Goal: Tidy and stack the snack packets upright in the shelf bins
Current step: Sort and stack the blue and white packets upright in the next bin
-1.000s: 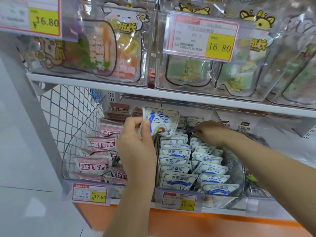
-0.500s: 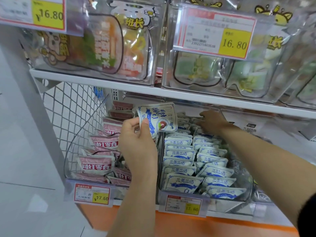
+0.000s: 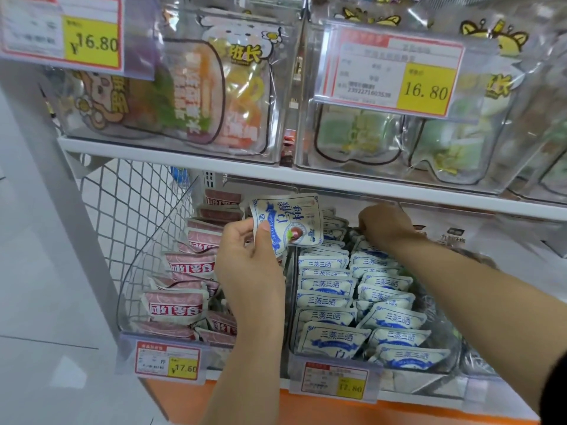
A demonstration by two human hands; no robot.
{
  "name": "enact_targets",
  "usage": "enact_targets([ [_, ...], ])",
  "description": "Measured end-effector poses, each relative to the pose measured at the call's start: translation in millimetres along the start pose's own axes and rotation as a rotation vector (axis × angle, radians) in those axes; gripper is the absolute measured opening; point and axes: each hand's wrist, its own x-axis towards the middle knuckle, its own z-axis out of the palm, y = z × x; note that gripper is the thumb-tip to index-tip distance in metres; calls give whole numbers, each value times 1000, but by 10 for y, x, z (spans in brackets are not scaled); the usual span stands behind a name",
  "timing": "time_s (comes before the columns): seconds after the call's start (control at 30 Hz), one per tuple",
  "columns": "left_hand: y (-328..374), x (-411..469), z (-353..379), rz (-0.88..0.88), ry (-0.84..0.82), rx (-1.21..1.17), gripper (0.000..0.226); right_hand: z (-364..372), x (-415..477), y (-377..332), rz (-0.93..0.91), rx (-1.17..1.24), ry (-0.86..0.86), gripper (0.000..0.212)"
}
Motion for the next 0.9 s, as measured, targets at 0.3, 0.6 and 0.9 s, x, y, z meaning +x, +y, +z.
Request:
enact_targets([
  [0.3, -13, 5, 27, 14, -2, 13, 3, -92, -165, -73, 36, -269, 45, 16],
  [0.6, 16, -9, 6, 31, -1, 8, 3, -5, -121, 58, -8, -37, 168, 26],
  [0.9, -1, 18, -1, 44, 7, 11, 3, 29, -223, -36, -16, 81, -67, 37],
])
